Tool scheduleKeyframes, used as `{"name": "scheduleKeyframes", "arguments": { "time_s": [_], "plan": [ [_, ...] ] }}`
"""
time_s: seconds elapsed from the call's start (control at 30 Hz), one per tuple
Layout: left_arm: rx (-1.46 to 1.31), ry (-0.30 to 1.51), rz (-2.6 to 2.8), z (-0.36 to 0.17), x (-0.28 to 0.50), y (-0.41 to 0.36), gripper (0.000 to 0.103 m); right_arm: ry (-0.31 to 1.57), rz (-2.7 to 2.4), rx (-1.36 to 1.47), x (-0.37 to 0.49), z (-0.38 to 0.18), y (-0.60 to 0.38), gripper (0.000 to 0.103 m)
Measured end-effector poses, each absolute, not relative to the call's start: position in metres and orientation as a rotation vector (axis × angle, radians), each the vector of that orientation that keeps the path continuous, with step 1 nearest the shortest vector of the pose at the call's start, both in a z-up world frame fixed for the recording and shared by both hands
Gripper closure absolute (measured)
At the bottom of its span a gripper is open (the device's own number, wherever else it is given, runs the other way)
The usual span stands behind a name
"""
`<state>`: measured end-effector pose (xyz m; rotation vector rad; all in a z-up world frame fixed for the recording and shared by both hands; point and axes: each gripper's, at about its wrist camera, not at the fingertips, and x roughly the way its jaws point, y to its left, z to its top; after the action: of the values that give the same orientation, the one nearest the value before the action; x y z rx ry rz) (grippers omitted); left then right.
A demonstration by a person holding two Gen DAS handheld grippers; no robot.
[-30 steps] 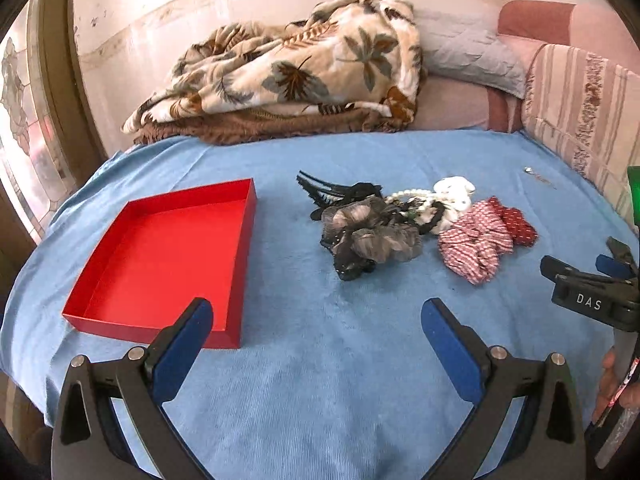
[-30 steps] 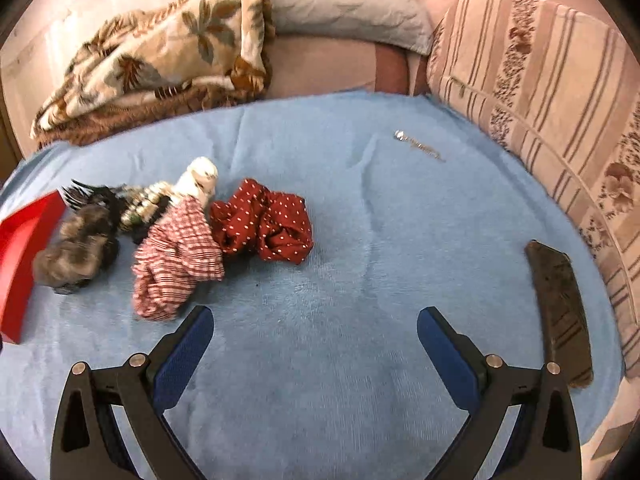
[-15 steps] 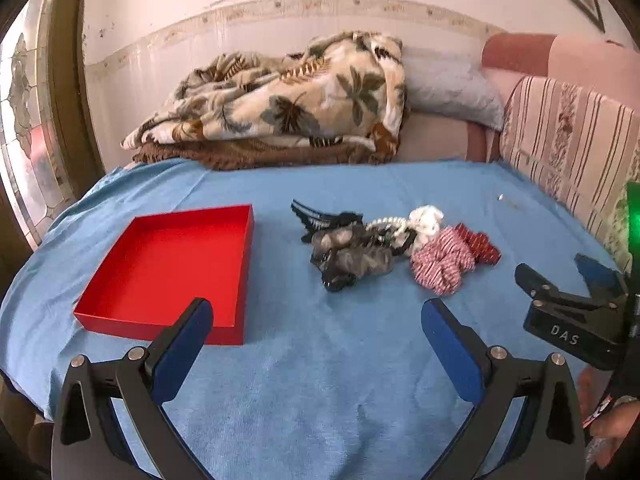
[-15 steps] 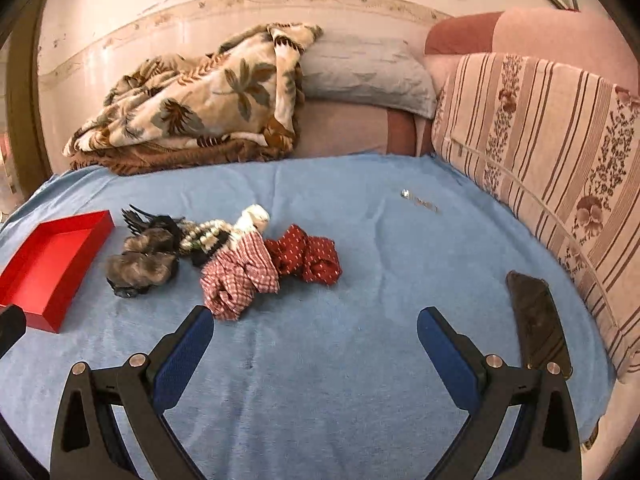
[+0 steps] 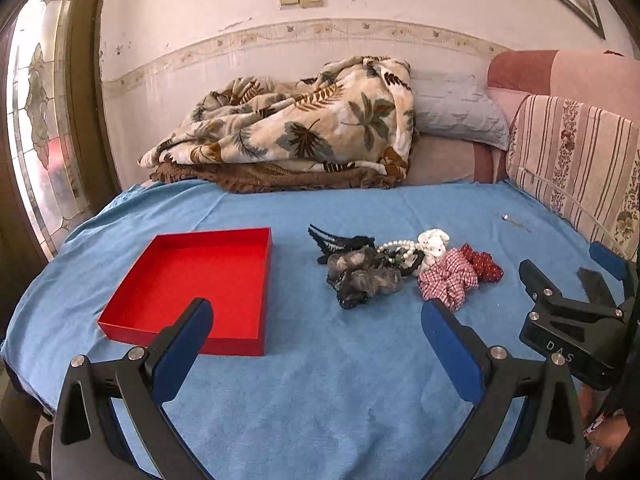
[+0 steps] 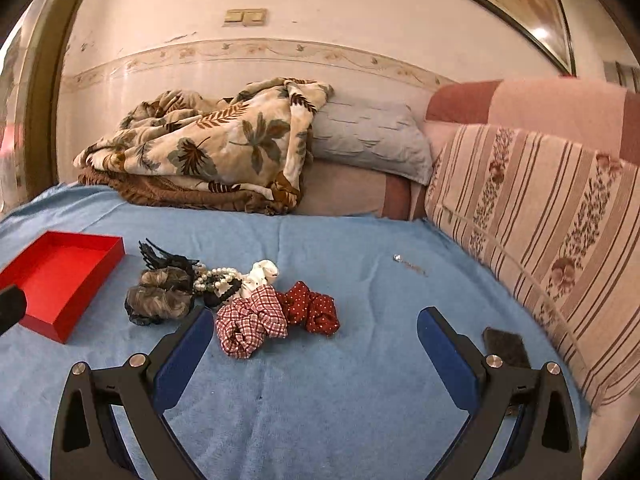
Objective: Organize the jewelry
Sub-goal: 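Move both tools toward the accessory pile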
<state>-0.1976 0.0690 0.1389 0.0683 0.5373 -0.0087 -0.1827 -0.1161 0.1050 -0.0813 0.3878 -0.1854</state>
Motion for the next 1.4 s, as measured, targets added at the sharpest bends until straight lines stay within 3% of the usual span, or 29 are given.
{"name": "scheduleKeyframes", "arguments": {
  "time_s": [1.3, 1.37, 1.4],
  "plan": [
    [0.025, 0.654, -0.056, 0.121, -0.165, 0.097, 0.0, 0.573, -0.04, 0.077, -0.152, 0.091, -0.129, 0.0],
    [0.005, 0.665, -0.077, 0.123, -0.162, 0.1, 0.01, 0.591, -0.032, 0.075, -0.146, 0.091, -0.129, 0.0],
    [0.0, 0.678, -0.093, 0.124, -0.158, 0.101, 0.021, 0.6, -0.029, 0.07, -0.142, 0.091, -0.129, 0.0]
  ]
}}
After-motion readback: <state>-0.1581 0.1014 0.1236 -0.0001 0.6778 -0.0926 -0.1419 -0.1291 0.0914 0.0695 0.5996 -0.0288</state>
